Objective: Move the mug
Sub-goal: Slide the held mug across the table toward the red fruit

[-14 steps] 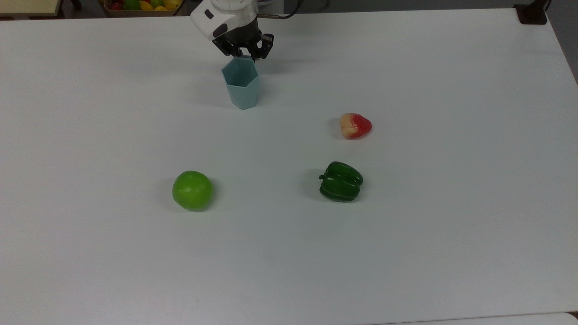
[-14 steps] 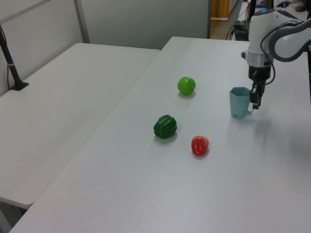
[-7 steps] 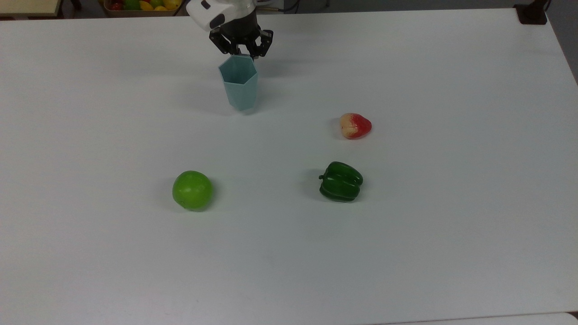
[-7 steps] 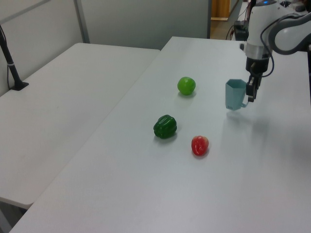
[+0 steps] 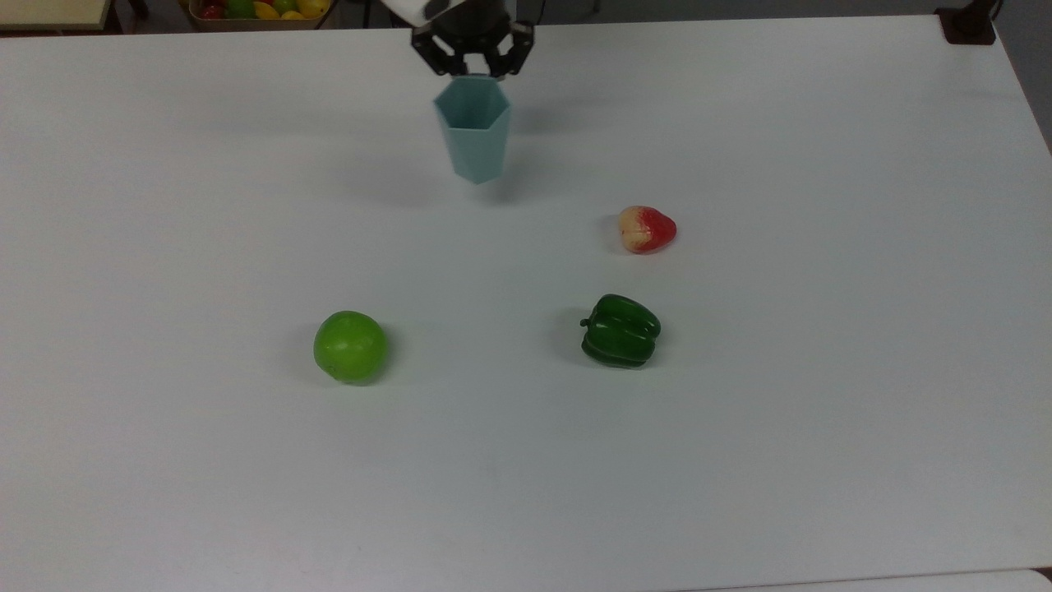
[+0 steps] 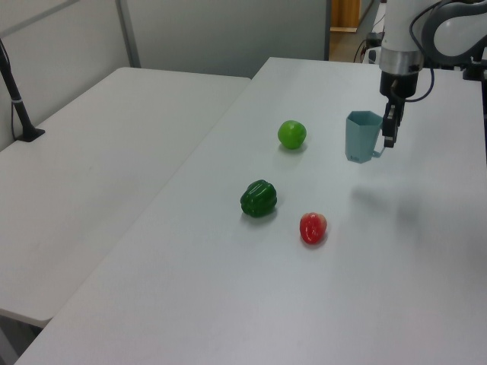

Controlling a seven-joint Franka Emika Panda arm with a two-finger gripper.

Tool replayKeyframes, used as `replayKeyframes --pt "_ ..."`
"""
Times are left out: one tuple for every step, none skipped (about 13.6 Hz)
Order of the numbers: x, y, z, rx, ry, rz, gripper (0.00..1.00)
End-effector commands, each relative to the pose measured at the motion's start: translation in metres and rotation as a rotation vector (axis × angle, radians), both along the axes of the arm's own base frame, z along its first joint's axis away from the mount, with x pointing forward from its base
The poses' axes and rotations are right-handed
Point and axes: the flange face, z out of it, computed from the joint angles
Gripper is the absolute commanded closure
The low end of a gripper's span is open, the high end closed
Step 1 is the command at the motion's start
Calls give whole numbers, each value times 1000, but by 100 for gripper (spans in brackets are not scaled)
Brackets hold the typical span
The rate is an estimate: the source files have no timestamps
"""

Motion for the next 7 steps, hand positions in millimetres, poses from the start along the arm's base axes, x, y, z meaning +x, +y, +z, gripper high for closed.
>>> replayKeyframes --pt "-14 50 14 -7 40 56 95" --pt "-19 68 7 -10 51 78 95" --pt "-21 77 2 -12 55 89 95" --pt "-22 84 -3 -15 64 99 95" --pt "-23 92 -5 -15 68 101 94" --pt "-26 106 -11 -18 76 115 94" --pt "-32 125 -22 -28 95 124 94"
